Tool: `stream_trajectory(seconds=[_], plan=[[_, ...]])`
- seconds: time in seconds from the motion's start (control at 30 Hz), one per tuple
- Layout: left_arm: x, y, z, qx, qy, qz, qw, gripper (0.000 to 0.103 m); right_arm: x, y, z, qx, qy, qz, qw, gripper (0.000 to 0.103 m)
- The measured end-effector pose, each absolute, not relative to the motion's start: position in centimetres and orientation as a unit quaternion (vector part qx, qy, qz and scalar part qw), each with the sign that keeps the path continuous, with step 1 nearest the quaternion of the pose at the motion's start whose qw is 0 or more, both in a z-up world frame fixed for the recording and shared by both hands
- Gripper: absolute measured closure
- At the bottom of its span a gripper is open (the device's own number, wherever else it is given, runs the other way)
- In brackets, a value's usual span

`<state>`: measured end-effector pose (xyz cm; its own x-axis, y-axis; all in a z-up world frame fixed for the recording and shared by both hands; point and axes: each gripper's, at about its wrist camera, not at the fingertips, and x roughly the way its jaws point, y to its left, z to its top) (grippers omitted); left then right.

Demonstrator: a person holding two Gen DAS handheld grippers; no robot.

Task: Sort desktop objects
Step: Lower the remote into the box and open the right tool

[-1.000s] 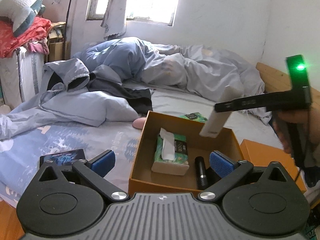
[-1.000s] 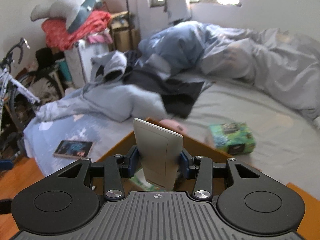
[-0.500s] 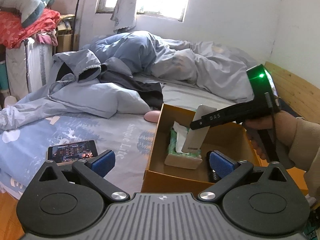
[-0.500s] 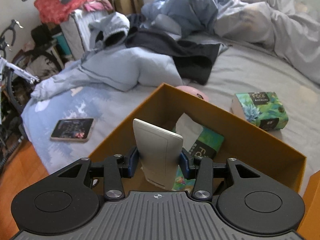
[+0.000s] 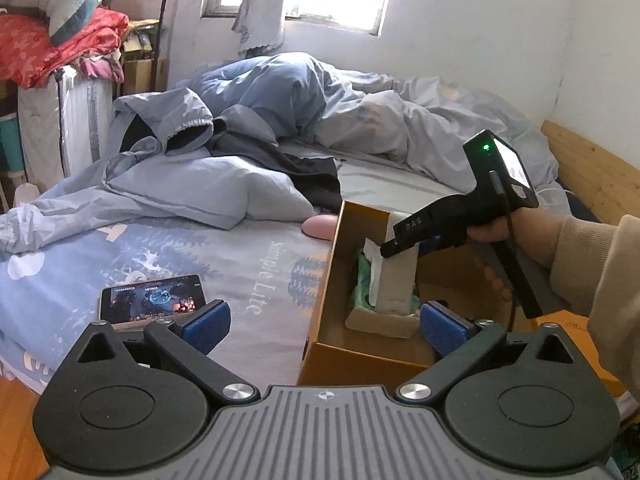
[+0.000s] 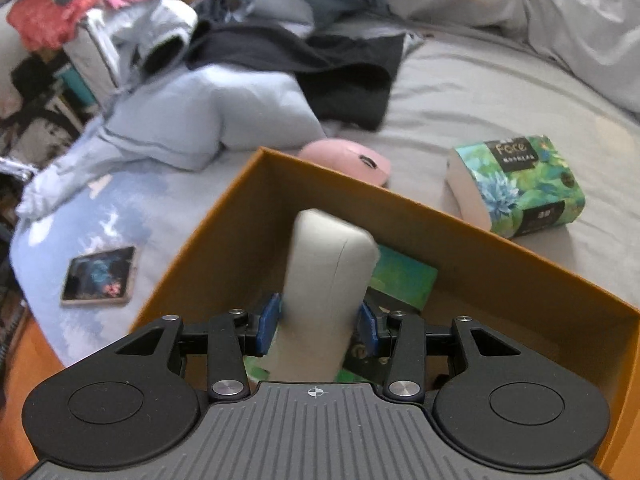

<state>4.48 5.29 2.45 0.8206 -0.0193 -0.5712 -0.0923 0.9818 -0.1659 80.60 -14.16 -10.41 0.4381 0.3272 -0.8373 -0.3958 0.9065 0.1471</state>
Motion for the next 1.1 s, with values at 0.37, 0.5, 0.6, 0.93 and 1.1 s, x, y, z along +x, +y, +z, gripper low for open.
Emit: stream_trajectory(seconds=[0.37,0.5,0.6,0.93,1.1], plan=[[4.9,5.3,2.5,-0.089,0.303,0.027,0.948,0.0,75.9,-13.5,-12.3,-0.041,0.499,0.183,0.846,0.057],[4.8,5.0,2.6,-0.087,0.303,0.027,0.949,0.0,73.6,-13.5,-12.4,-0.042,0.497,0.179,0.848,0.057],[4.5,4.8,2.8,-0.088,0.302,0.027,0.949,0.0,70.8,-13.7,-11.9,-0.038,0.491,0.182,0.851,0.056],[4.0,4.3,3.5,-0.084,0.29,0.022,0.953,0.0,56.2,-14.8,-6.3,-0.027,0.434,0.204,0.877,0.025],[3.3,3.8,3.9,-0.08,0.283,0.021,0.956,0.0,46.0,-13.4,-1.9,-0.017,0.394,0.213,0.894,0.014]])
